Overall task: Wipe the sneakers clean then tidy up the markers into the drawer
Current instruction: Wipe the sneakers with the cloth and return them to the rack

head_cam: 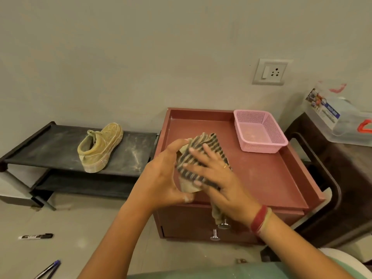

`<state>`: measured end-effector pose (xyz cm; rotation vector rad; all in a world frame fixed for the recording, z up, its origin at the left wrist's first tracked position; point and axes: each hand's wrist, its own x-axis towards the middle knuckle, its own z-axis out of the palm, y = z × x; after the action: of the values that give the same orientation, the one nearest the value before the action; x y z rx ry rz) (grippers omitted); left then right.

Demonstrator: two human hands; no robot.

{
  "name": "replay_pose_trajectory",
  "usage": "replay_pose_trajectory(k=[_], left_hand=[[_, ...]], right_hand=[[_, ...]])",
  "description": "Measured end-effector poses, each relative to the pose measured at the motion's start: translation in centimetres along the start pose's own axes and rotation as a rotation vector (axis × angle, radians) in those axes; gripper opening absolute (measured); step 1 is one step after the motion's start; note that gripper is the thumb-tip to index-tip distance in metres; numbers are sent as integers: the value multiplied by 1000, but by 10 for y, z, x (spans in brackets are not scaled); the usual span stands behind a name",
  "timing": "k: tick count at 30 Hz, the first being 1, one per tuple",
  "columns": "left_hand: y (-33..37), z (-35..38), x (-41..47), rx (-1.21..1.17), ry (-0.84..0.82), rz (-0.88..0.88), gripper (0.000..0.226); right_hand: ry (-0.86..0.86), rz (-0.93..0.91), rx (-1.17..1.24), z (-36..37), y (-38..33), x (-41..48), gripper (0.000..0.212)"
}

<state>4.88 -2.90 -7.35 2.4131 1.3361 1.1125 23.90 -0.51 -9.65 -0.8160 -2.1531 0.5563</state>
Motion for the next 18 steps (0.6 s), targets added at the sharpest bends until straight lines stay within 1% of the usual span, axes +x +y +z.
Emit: replay_pose_trajectory(k=[1,2,4,5,6,8,9,12,13,14,18], left_hand=[[-1,-1,-1,17,-16,-5,104],[-1,-2,-1,29,-22,-16,103],[-1,-3,-2,45,-29,-38,101],[0,-4,-2,48,-37,-39,100],[0,-5,-3,45,-47,-33,100],[-1,-7,-4,11,-51,-35,99],[-1,-9,-5,-6,-44,-42,98],[-2,-13,-5,-9,-31,-88,100],[-4,-14,-5,6,-46,-96,101],[-7,-15,-5,31,-78,-102,103],[-17,-17,-14,202,-206,-180,116]], right_hand=[[-32,-25,-9,3,2,-1,40],[-6,13,41,2,5,3,39],[145,168,208,-6,8,14,37],[168,209,239,-7,7,15,37],[148,193,229,-5,5,13,38],[31,86,163,4,2,4,40],[7,74,164,6,4,3,40],[114,252,321,0,14,15,40],[126,272,313,0,14,16,41],[109,256,273,3,11,15,41],[-45,135,157,25,-1,4,40]])
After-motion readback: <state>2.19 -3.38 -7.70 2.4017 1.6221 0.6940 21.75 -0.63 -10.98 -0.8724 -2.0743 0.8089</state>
